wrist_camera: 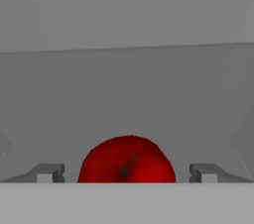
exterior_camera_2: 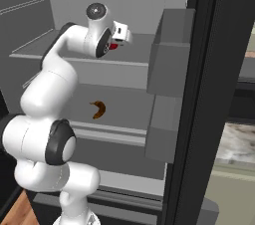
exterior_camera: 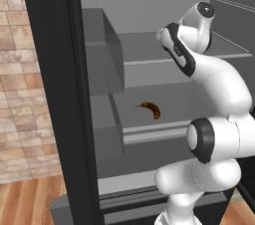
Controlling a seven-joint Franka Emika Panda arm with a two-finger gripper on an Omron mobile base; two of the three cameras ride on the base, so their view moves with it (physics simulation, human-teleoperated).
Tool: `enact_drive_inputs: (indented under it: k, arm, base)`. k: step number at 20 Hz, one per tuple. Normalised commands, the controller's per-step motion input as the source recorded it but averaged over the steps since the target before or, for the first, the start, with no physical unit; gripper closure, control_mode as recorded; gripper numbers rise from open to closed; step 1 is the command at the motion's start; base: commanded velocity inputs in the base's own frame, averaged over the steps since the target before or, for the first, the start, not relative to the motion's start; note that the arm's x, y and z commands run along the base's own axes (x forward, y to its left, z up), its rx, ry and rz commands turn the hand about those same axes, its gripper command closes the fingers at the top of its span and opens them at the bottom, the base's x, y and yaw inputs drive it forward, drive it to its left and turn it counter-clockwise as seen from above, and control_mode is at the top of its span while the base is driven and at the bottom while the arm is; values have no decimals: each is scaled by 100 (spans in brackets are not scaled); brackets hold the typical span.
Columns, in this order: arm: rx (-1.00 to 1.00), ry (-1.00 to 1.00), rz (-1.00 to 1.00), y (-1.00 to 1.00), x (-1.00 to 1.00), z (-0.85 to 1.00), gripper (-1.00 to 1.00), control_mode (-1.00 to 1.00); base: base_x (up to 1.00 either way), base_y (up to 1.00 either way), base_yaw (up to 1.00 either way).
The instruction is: Retrieve the apple and banana from the fridge and place them into the bowl on the dining table.
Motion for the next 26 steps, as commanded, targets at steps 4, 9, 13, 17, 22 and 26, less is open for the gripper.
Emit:
enact_drive_inputs:
  k: [4, 9, 13, 17, 22, 26]
  arm:
    - [0, 0, 0, 0, 15, -9, -100, -100]
    - [0, 0, 0, 0, 1, -13, -100, -100]
    - [0, 0, 0, 0, 0, -19, -100, -100]
    - [0, 0, 0, 0, 0, -30, -100, -100]
    - [0, 0, 0, 0, 1, -28, 100, -100]
    - [0, 0, 0, 0, 9, -11, 100, -100]
  base:
    - [0, 0, 0]
    - [0, 0, 0]
    - [0, 0, 0]
    - [0, 0, 0]
    - [0, 0, 0]
    - [0, 0, 0]
